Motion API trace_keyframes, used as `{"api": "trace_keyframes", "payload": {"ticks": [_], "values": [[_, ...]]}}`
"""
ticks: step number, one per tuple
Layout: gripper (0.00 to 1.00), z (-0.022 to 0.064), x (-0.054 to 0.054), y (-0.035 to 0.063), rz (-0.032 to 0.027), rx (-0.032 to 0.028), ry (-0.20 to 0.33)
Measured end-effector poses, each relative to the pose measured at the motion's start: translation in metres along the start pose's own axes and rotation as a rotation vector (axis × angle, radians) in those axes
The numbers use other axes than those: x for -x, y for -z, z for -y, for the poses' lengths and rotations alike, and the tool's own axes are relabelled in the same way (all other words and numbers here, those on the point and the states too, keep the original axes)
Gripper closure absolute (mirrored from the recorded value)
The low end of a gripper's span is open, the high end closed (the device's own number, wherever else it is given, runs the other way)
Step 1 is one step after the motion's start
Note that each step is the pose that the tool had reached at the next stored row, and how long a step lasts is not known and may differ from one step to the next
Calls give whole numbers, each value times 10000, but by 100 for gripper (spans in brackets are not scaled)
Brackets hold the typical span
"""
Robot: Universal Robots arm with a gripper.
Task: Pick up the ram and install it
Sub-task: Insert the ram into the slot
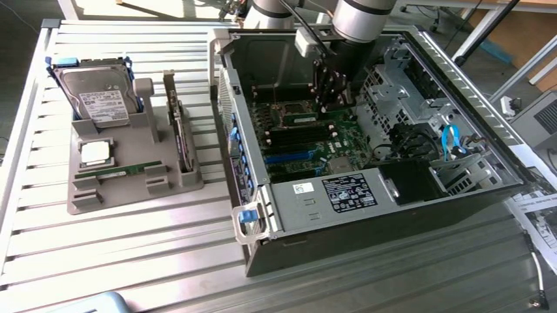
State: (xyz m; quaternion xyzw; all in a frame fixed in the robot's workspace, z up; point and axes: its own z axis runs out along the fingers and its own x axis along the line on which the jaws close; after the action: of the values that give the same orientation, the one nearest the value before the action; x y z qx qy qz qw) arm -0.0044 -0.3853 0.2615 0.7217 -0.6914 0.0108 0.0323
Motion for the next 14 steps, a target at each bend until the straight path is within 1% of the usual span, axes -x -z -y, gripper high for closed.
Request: {"api": "trace_keyframes", "payload": {"ticks": [4,7,12,13,14], "values": [[86,-23,-22,-9,-5,0,1],[86,-46,-56,-23,-22,0,1],[86,-68,-79,-43,-102,5,-13],[86,-72,-84,-47,-121,6,-15],[86,-80,-92,-53,-151,8,-19]]}}
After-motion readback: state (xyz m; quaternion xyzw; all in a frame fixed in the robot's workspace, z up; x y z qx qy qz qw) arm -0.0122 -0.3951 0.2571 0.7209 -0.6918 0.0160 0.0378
